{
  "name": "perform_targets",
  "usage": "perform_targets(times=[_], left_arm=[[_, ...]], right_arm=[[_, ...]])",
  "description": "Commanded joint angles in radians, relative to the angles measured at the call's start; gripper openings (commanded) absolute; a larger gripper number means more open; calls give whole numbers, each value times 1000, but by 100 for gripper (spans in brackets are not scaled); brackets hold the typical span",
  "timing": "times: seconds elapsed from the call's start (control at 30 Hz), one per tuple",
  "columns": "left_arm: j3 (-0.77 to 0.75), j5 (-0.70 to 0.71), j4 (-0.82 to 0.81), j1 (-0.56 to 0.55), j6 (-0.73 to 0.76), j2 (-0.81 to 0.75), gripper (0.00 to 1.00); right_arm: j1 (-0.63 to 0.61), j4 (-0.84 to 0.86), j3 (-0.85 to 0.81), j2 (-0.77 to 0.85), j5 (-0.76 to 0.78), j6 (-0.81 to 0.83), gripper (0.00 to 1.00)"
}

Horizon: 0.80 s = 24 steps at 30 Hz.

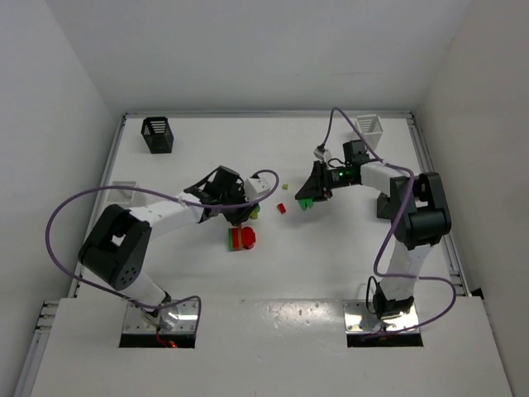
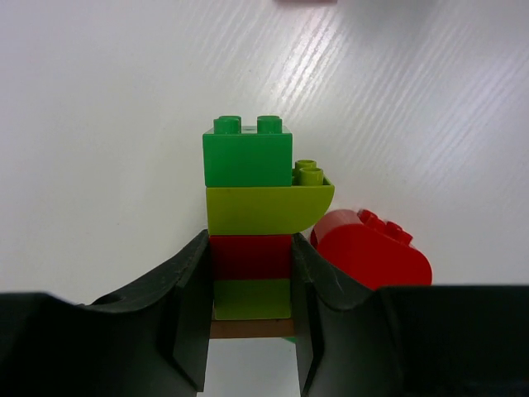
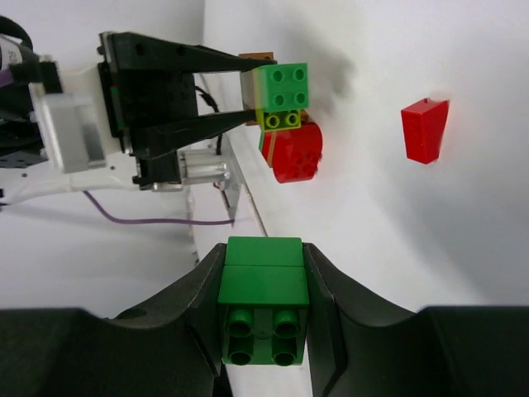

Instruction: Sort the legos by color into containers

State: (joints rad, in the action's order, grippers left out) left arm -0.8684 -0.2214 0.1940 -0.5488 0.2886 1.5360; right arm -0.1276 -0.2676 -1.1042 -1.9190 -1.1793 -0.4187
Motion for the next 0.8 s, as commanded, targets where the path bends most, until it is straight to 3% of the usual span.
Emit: perform_targets(times=[0.0, 0.3, 0.4, 0.47, 0.53, 0.63, 0.77], left_arm=[[-53, -13, -7, 6, -11, 38, 35], [-53, -42, -25, 15, -31, 61, 35], [-64, -23, -15, 15, -31, 70, 52], [-64, -10, -15, 24, -43, 70, 79], [-64, -47, -15, 53, -52, 46, 85], [-93, -227, -15, 111, -116, -33, 86], [-158, -607, -31, 147, -284, -60, 86]], right_arm=[[-4, -50, -36, 95, 52, 84, 0], [-24, -41, -6, 129, 32, 84, 0], [-24, -41, -6, 129, 23, 84, 0], [-24, -41, -6, 129, 23, 84, 0], [-24, -41, -6, 139, 14, 93, 0], [-24, -41, 6, 149, 1, 93, 0], [-33, -61, -12, 126, -116, 94, 0]])
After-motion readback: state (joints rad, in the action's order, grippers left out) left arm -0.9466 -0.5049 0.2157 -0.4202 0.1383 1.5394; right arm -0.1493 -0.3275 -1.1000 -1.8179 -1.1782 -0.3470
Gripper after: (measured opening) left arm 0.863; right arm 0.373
